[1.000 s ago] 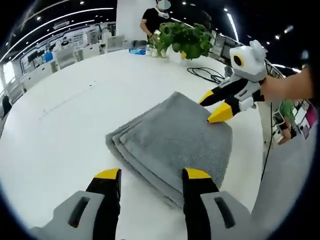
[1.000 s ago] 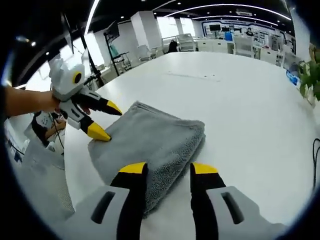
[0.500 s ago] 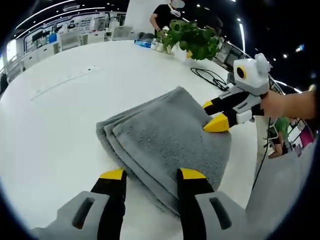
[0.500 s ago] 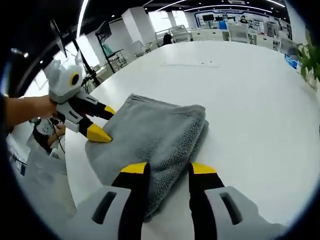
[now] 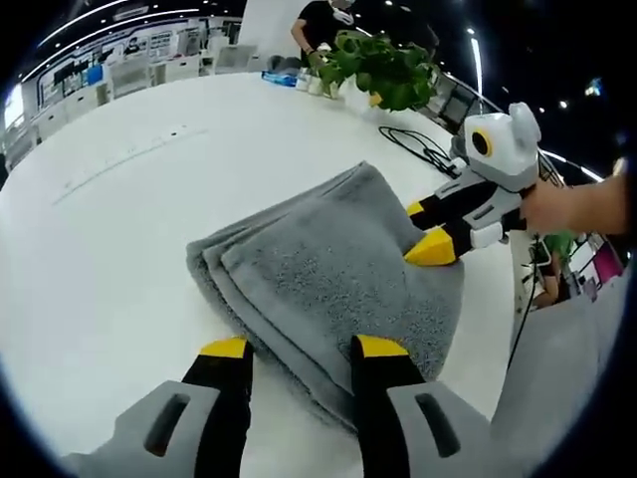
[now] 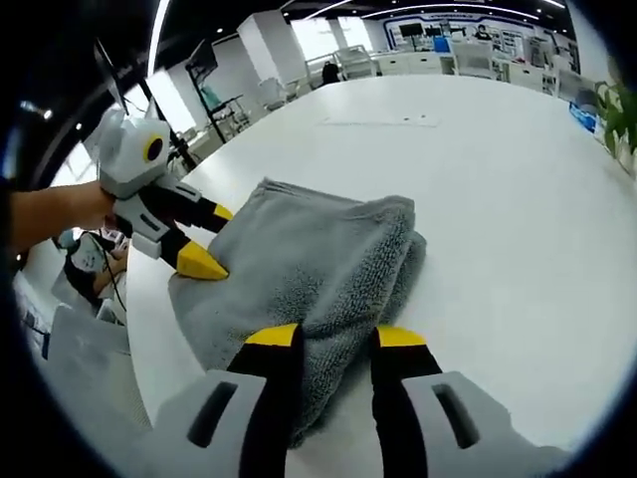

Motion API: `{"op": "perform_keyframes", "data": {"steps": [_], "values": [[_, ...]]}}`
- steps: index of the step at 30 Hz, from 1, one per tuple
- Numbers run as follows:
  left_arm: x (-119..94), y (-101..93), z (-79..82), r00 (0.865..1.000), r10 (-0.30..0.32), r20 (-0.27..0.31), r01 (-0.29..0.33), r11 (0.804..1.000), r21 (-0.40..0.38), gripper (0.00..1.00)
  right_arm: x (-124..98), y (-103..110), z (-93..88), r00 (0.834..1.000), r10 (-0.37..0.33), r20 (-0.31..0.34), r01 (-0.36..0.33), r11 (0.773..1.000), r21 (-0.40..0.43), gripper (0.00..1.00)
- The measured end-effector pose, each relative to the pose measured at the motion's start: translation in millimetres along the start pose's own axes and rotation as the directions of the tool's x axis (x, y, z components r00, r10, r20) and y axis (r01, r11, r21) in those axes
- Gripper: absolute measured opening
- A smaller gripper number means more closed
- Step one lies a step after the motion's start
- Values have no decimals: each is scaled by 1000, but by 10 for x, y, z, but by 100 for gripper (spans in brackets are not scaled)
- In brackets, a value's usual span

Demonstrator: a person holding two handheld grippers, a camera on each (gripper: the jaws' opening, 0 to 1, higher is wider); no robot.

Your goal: Fold the towel on the table until its edges align and the towel forms a compact rectangular stack.

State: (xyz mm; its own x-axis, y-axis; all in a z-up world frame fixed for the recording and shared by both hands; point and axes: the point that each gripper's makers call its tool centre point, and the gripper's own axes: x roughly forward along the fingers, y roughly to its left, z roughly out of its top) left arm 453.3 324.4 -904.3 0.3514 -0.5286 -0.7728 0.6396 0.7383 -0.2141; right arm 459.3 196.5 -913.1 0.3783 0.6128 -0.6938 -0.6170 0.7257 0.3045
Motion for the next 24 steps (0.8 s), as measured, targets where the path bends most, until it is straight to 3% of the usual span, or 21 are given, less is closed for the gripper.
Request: {"op": "perform_keyframes", "data": {"steps": [12,24], "values": [[-16,285,73,999,27,-18,-27,1000,16,40,164,92,202,999,-30,18,31,998,-46,27],[65,452,254,999,52,-8,-52,997,55,40,290,-33,435,994,-104,30,107,986,-126,27]]}}
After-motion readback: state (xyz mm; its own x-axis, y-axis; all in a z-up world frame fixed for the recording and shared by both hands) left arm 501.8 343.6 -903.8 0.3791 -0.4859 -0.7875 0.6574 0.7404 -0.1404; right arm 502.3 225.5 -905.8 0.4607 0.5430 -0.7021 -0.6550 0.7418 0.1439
